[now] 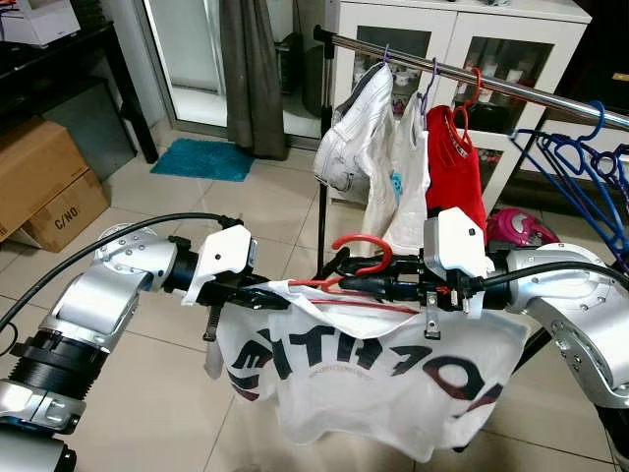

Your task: Hang hanger

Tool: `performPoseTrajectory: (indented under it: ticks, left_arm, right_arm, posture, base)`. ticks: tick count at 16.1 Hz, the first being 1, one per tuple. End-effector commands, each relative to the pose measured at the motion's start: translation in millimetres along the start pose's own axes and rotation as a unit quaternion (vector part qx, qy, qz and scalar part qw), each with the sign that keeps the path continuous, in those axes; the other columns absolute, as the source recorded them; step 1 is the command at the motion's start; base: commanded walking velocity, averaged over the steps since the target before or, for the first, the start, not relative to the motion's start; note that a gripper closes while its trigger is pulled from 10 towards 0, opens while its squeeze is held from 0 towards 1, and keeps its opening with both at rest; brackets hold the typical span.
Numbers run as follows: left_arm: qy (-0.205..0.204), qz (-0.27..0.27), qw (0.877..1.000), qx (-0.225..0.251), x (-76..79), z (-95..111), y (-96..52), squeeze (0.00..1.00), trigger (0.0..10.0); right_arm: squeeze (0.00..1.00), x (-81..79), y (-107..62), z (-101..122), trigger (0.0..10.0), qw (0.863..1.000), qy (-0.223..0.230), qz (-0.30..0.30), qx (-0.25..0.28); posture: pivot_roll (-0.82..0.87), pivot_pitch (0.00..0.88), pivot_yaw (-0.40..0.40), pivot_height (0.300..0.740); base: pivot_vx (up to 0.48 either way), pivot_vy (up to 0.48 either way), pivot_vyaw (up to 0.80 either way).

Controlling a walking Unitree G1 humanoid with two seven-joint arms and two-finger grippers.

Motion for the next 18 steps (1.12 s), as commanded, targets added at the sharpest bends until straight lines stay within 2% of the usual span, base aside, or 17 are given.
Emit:
performPoseTrajectory:
  ticks: [1, 7, 8, 9, 10, 12, 14, 17, 18]
  left_arm:
    - [0.017, 0.008, 1.000, 0.014, -6.5, 10.7, -2.5, 0.00, 0.0]
    - [0.019, 0.031, 0.999, 0.020, -14.0, 13.5, -3.9, 0.00, 0.0]
    - [0.015, 0.055, 0.998, 0.031, -20.5, 15.9, -4.2, 0.00, 10.0]
    - [0.011, 0.055, 0.998, 0.034, -21.1, 16.6, -4.3, 0.56, 10.0]
    - [0.006, 0.051, 0.998, 0.038, -20.9, 17.4, -4.9, 1.00, 10.0]
    - [0.008, 0.066, 0.996, 0.054, -24.3, 22.2, -7.3, 1.00, 10.0]
    - [0.000, 0.086, 0.992, 0.091, -32.0, 35.0, -14.6, 1.00, 10.0]
    - [0.008, 0.108, 0.988, 0.106, -38.6, 41.8, -19.4, 1.00, 10.0]
    - [0.007, 0.119, 0.985, 0.123, -42.8, 48.1, -22.3, 0.81, 10.0]
  right_arm:
    - [0.00, -0.5, -0.8, 1.7, 0.0, 1.000, 0.005, -0.006, 0.007]
    - [0.00, 2.9, -0.8, 3.6, 0.0, 1.000, 0.007, -0.013, 0.014]
    - [0.00, 3.1, -0.7, 4.0, 0.0, 1.000, 0.007, -0.013, 0.014]
    - [0.00, 3.2, -0.5, 4.1, 0.0, 1.000, 0.006, -0.013, 0.015]
    - [0.00, 3.4, -0.2, 4.0, 0.0, 1.000, 0.006, -0.014, 0.015]
    - [0.00, 3.7, 0.0, 2.1, 0.0, 1.000, 0.006, -0.017, 0.012]
    - [0.00, 5.1, -0.8, -3.6, 0.0, 1.000, 0.010, -0.026, 0.005]
    - [0.00, 6.7, -1.3, -7.8, 0.0, 0.999, 0.011, -0.035, -0.003]
    - [0.00, 8.0, -1.8, -11.4, 0.0, 0.999, 0.011, -0.040, -0.011]
  posture:
    - [0.03, 0.000, 0.044, 0.740]
    - [0.04, 0.000, 0.041, 0.740]
    - [0.04, 0.000, 0.041, 0.740]
    - [0.04, 0.000, 0.039, 0.740]
    - [0.04, 0.000, 0.038, 0.740]
    - [0.04, 0.000, 0.036, 0.740]
    - [0.04, 0.000, 0.034, 0.740]
    - [0.04, 0.000, 0.034, 0.740]
    - [0.04, 0.000, 0.033, 0.740]
  base:
    - [0.000, 0.000, 0.00]
    - [0.000, 0.000, 0.00]
    - [0.000, 0.000, 0.00]
    - [0.000, 0.000, 0.00]
    - [0.000, 0.000, 0.00]
    - [0.000, 0.000, 0.00]
    - [0.000, 0.000, 0.00]
    - [0.000, 0.000, 0.00]
    - [0.000, 0.000, 0.00]
Point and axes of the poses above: a point about 5 cm out from each wrist's last joint towards the gripper, its own y axis pointing out of the wrist towards the gripper, its own z axis along the axis of the wrist's last joint, x = y × z, the point moved 4 cm from there along y, pointing out of the wrist towards the gripper, and after that the axes turned 8 degrees about y, right-handed, at the moved point
